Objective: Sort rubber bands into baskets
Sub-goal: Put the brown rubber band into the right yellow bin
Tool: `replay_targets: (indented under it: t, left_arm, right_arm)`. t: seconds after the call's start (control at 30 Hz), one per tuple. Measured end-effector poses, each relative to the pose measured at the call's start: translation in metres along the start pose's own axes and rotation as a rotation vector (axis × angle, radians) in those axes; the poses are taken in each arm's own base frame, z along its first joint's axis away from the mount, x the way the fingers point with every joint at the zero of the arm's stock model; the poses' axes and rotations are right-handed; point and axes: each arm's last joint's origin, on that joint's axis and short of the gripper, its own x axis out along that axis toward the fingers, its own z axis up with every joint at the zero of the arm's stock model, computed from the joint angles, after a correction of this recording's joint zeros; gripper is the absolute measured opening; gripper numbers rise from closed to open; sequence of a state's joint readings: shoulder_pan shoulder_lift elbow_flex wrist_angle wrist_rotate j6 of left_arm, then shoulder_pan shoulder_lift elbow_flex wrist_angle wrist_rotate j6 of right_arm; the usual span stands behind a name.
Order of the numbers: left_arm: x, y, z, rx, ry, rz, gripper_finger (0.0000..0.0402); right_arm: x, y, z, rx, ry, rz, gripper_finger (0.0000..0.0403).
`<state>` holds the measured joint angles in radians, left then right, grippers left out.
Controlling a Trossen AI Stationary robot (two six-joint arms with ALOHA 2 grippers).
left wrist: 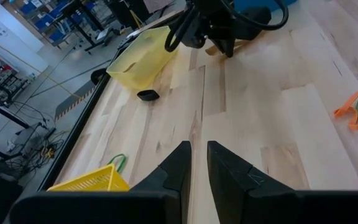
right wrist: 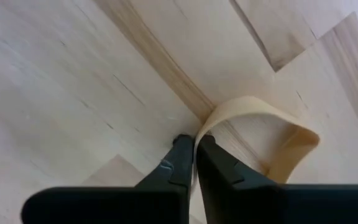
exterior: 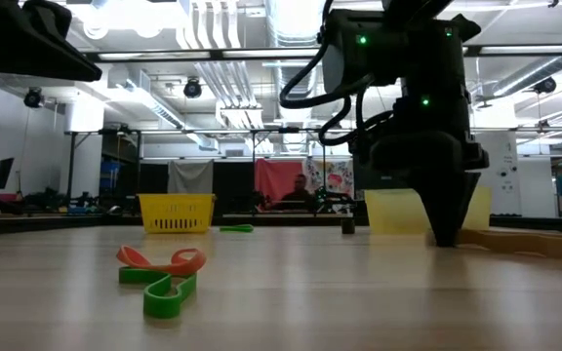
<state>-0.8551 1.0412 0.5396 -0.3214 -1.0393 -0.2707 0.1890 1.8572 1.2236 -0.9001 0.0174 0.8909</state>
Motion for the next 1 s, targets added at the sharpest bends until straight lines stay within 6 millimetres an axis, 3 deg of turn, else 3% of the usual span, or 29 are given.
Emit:
replay_targets:
  t: [0.2,0.4,0.57,0.8,1.0]
  left_arm:
    - [0.000,0.000,0.000,0.000,0.000,0.000,0.0037]
    - [0.000,0.000,0.000,0.000,0.000,0.000,0.0037]
    - [0.000,0.000,0.000,0.000,0.000,0.000,0.0037]
    - [0.000,0.000,0.000,-0.002,0.000,0.000,0.0037]
    - [0.000,0.000,0.001,-0.016,-0.003,-0.001,0.0037]
  right_arm:
    - [-0.014,0.001,0.001,-0.034,-0.027,0.032,0.0009]
    - [-0.056,0.017,0.013,-0.145,-0.164,0.158,0.0009]
    - [-0.097,0.033,0.033,-0.293,-0.418,0.206,0.0009]
    - [-0.156,0.040,0.053,-0.421,-0.773,0.083,0.0009]
    - [-0.182,0.031,0.067,-0.463,-0.879,-0.022,0.0009]
